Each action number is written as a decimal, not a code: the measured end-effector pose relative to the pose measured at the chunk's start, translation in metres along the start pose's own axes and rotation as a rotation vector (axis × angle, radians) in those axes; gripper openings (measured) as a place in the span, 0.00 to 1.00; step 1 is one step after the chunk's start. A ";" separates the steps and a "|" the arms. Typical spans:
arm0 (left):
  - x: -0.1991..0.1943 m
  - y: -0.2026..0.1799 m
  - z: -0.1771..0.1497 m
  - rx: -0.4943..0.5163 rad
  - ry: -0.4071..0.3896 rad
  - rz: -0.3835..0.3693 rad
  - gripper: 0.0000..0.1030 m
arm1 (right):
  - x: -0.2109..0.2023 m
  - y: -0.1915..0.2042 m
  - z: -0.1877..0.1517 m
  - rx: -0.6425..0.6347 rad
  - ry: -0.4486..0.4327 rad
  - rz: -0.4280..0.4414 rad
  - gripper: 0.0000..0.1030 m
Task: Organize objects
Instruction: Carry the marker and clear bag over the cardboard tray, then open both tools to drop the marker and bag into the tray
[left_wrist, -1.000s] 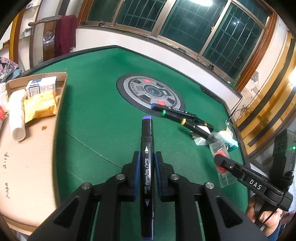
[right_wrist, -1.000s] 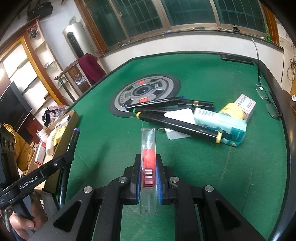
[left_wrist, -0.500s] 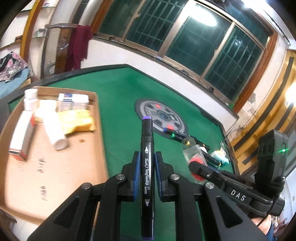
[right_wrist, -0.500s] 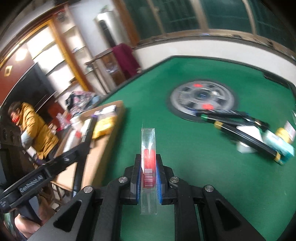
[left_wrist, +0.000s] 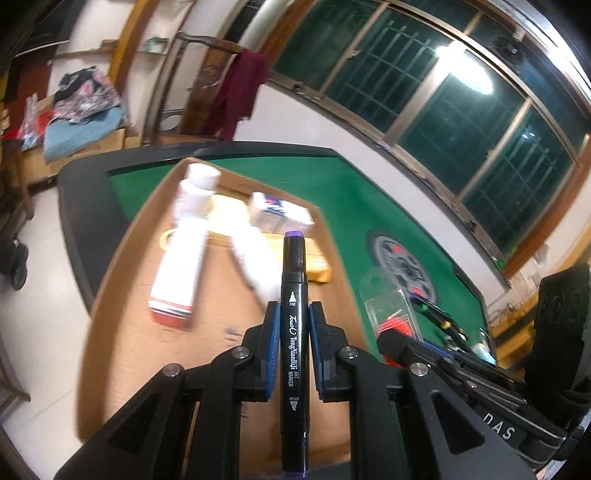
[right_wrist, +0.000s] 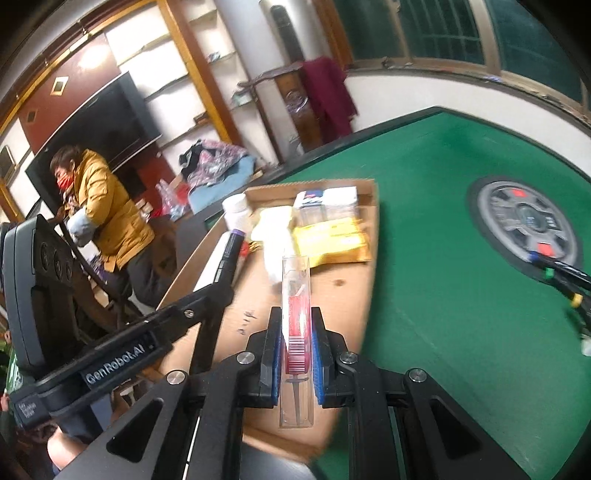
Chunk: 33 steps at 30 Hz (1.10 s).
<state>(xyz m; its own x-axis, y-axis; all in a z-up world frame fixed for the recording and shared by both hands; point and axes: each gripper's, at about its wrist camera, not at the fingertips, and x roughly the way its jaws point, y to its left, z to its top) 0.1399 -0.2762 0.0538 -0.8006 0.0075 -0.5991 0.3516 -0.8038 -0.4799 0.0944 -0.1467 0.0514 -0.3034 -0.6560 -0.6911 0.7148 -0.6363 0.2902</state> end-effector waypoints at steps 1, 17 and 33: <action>0.001 0.004 0.001 -0.010 0.004 0.006 0.14 | 0.007 0.002 0.001 -0.003 0.006 -0.003 0.14; 0.024 0.021 0.000 -0.030 0.028 0.080 0.14 | 0.053 0.008 -0.010 -0.062 0.088 -0.002 0.14; 0.014 0.028 -0.005 -0.052 0.026 0.090 0.15 | 0.046 0.019 -0.025 -0.121 0.076 -0.026 0.17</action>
<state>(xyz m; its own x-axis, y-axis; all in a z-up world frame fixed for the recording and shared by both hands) 0.1412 -0.2960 0.0289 -0.7521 -0.0472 -0.6573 0.4465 -0.7701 -0.4556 0.1099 -0.1792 0.0090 -0.2777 -0.6041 -0.7470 0.7796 -0.5960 0.1922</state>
